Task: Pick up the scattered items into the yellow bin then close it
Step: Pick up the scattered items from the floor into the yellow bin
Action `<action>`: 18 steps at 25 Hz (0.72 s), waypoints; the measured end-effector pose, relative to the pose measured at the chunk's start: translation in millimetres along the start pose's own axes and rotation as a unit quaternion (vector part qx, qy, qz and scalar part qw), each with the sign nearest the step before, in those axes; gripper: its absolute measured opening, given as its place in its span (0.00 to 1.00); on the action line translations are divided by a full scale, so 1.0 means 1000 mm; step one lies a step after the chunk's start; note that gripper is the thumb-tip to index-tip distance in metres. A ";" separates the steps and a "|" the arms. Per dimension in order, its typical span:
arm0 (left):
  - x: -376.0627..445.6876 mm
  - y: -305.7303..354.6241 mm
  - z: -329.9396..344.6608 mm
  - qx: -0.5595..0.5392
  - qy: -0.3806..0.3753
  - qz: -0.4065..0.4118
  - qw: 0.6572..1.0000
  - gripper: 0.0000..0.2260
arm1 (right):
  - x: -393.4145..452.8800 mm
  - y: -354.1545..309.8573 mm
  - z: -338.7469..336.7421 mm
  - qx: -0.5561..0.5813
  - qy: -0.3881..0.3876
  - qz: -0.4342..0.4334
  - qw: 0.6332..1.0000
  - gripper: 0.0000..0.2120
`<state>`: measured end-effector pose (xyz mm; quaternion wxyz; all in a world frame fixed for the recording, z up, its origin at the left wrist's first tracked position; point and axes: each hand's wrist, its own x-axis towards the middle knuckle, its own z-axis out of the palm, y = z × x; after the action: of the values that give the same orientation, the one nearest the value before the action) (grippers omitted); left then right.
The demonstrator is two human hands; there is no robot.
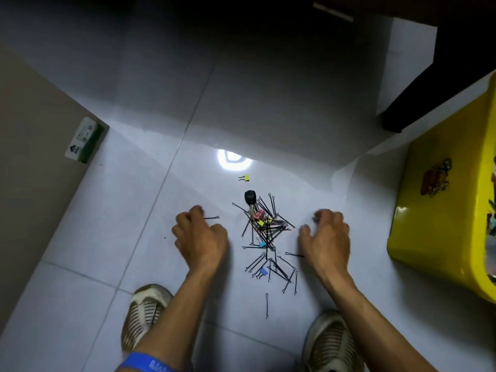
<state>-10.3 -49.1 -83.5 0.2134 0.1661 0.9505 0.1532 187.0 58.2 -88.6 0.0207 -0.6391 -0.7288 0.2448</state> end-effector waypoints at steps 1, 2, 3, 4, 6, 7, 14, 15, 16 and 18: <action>-0.001 -0.006 -0.002 0.003 -0.009 -0.019 1.000 0.20 | -0.009 0.011 -0.003 -0.016 -0.007 0.043 0.999 0.20; -0.004 -0.008 0.000 -0.004 -0.028 -0.012 1.000 0.21 | -0.016 0.015 -0.003 -0.027 -0.034 0.052 0.998 0.21; -0.009 -0.003 0.004 -0.020 -0.056 0.019 0.998 0.21 | -0.023 0.013 0.001 -0.022 -0.067 0.033 0.997 0.23; -0.017 0.006 0.008 -0.035 -0.092 0.062 0.993 0.20 | -0.028 0.005 0.006 -0.006 -0.099 0.002 0.995 0.23; -0.031 0.022 0.014 -0.064 -0.150 0.134 0.978 0.19 | -0.031 -0.018 0.011 0.028 -0.146 -0.056 0.987 0.24; -0.035 0.026 0.016 -0.090 -0.155 0.136 0.974 0.18 | -0.029 -0.027 0.013 0.024 -0.140 -0.088 0.986 0.25; -0.026 0.014 0.007 -0.190 -0.102 0.016 0.976 0.16 | 0.001 -0.077 0.035 -0.172 -0.084 -0.173 0.966 0.32; -0.025 0.013 0.006 -0.199 -0.101 0.009 0.975 0.16 | -0.001 -0.082 0.037 -0.187 -0.061 -0.194 0.961 0.25; -0.025 0.012 0.006 -0.209 -0.102 0.002 0.973 0.16 | -0.004 -0.084 0.039 -0.199 -0.038 -0.210 0.957 0.20; -0.025 0.011 0.006 -0.223 -0.103 -0.008 0.969 0.15 | -0.006 -0.084 0.042 -0.208 -0.001 -0.230 0.951 0.16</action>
<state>16.9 -47.5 -75.8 0.3434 0.1213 0.8665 0.3415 96.2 33.1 -91.1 -0.0577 -0.4438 -0.8909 0.0773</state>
